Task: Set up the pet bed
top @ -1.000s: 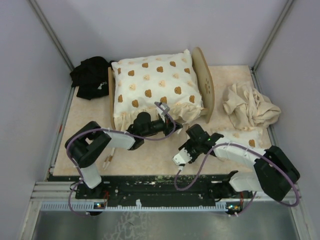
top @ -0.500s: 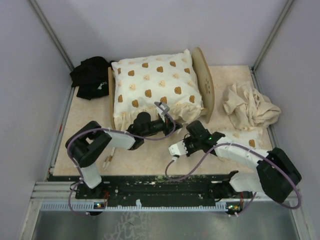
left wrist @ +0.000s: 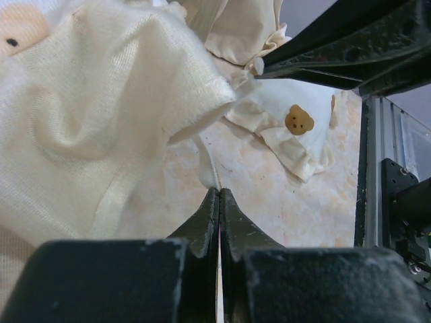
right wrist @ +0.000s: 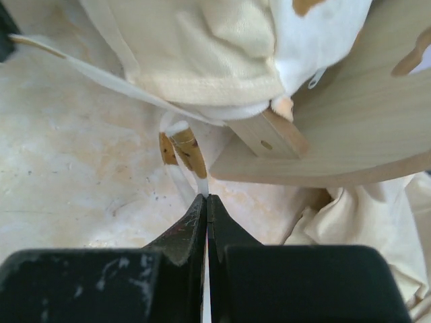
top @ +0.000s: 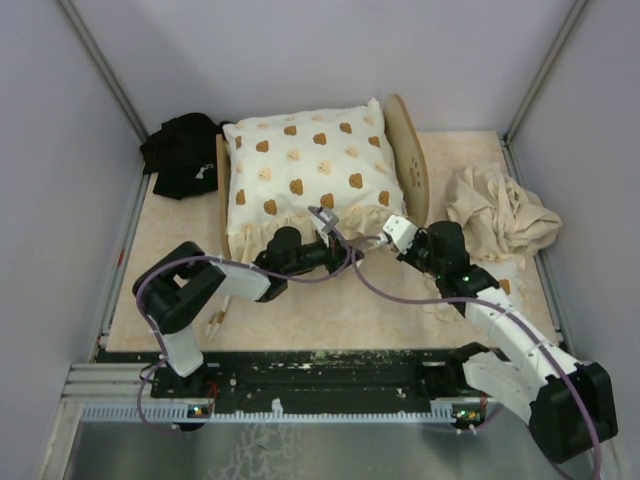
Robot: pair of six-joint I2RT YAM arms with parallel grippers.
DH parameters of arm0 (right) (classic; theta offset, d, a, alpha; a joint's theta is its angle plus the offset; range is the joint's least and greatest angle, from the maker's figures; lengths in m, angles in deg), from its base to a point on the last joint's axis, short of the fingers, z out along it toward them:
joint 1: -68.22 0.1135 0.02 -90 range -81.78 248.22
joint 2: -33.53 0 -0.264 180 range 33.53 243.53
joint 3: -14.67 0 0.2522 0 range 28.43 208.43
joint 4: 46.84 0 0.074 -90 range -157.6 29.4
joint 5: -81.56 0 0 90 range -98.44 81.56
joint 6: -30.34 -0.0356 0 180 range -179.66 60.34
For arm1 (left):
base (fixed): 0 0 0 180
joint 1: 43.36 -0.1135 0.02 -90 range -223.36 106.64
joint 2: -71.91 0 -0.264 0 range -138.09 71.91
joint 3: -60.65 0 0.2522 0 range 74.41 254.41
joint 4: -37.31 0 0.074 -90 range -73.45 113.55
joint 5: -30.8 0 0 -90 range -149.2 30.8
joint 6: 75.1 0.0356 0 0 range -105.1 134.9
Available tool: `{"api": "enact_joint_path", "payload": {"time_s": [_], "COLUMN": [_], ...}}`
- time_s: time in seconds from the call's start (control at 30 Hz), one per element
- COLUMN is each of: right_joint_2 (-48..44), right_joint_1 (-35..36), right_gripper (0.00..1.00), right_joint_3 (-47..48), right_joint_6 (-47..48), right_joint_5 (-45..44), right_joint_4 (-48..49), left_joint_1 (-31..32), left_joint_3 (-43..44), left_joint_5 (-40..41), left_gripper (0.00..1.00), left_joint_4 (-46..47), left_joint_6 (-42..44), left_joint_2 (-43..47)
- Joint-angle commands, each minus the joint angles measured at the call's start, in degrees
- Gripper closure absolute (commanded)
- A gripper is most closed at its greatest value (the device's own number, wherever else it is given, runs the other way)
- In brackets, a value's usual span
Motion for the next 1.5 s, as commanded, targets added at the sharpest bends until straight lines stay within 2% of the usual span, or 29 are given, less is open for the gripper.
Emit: {"api": "enact_joint_path", "payload": {"time_s": [0.0,0.17,0.6,0.83,1.0,1.27,1.47], "right_joint_2": [4.0,6.4,18.4,19.5,19.9,20.9,21.5], "right_joint_1": [-2.8,-6.0,-6.0,-6.0,-6.0,-6.0,-6.7], "right_gripper": [1.0,1.0,1.0,1.0,1.0,1.0,1.0], "right_joint_3": [2.8,3.0,5.3,4.3,4.3,1.6,0.9], "right_joint_6": [-4.9,-7.0,-16.5,-20.5,-18.2,-9.0,-6.1], "right_joint_5": [-3.2,-4.3,-7.9,-7.1,-4.0,-0.6,2.2], "right_joint_4": [0.8,3.5,12.1,18.4,21.3,27.0,29.9], "left_joint_1": [0.8,1.6,3.4,3.5,3.6,3.8,3.6], "left_joint_3": [-1.2,-1.7,-1.0,-0.7,-0.3,0.1,2.5], "left_joint_5": [-0.1,0.1,1.1,1.8,2.1,2.3,7.6], "left_gripper": [1.0,1.0,1.0,1.0,1.0,1.0,0.69], "left_joint_4": [2.6,2.5,2.7,2.5,2.3,2.4,-3.3], "left_joint_6": [-0.6,-0.5,-1.1,-0.7,-0.7,-1.5,-0.3], "left_joint_2": [-0.7,-0.5,-1.6,-1.7,-1.9,-2.7,-0.4]}}
